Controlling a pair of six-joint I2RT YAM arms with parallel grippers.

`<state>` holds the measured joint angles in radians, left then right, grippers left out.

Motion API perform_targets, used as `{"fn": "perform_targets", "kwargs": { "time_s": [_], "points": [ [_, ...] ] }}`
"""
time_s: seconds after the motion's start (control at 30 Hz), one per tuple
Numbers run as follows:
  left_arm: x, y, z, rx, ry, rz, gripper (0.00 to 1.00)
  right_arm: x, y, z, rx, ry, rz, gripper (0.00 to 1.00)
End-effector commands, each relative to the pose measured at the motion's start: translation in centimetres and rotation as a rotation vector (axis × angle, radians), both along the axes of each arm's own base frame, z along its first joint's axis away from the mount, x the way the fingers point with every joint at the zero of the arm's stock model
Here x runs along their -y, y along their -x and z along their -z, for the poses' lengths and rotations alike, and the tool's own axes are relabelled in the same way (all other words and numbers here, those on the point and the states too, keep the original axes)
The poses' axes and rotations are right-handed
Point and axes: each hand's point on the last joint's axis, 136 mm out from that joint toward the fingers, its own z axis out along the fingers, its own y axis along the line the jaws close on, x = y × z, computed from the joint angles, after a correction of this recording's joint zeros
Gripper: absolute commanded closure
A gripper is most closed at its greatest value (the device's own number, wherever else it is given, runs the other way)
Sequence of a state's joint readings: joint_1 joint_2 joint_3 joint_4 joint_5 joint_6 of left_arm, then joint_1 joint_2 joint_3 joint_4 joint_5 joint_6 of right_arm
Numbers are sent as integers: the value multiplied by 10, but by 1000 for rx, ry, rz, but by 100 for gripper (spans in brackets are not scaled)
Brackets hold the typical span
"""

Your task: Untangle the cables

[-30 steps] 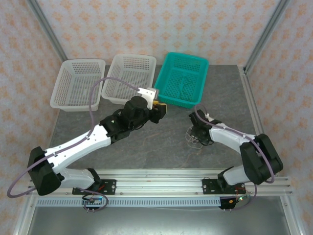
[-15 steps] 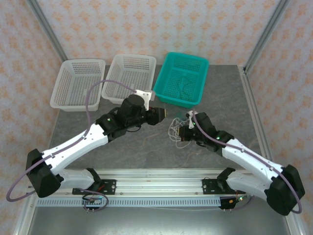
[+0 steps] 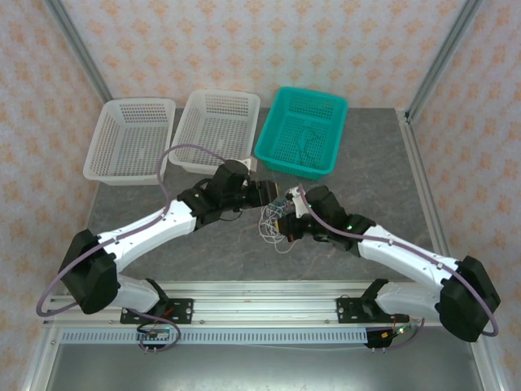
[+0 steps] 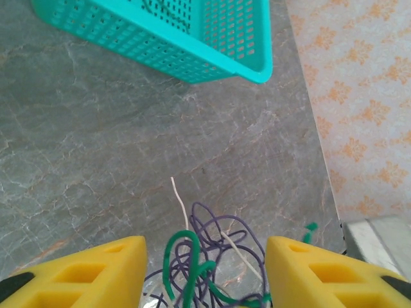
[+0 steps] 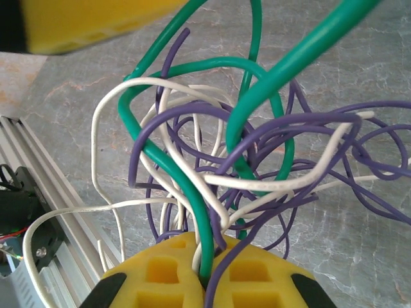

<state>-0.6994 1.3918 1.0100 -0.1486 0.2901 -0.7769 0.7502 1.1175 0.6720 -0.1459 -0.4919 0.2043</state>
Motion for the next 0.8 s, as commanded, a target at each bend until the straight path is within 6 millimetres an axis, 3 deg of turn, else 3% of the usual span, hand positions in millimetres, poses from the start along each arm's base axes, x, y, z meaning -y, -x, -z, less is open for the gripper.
{"fn": "perform_targets", "kwargs": {
  "time_s": [0.0, 0.13, 0.27, 0.37, 0.53, 0.77],
  "points": [
    [7, -7, -10, -5, 93, -14, 50, -6, 1, -28, 100, -71, -42, 100],
    [17, -3, -1, -35, 138, 23, 56, 0, -3, -30, 140, -67, -9, 100],
    [13, -2, 9, -51, 121, 3, 76, 2, -5, -31, 155, -66, 4, 100],
    [6, -3, 5, -33, 100, -15, 91, 2, -6, -27, 147, -59, 10, 100],
    [-16, -5, -4, 25, 0, -52, 94, 5, -5, -15, 134, -51, 21, 100],
    [-44, -7, -10, 52, -62, -91, 99, 19, -5, 18, 92, -14, 98, 100]
  ]
}}
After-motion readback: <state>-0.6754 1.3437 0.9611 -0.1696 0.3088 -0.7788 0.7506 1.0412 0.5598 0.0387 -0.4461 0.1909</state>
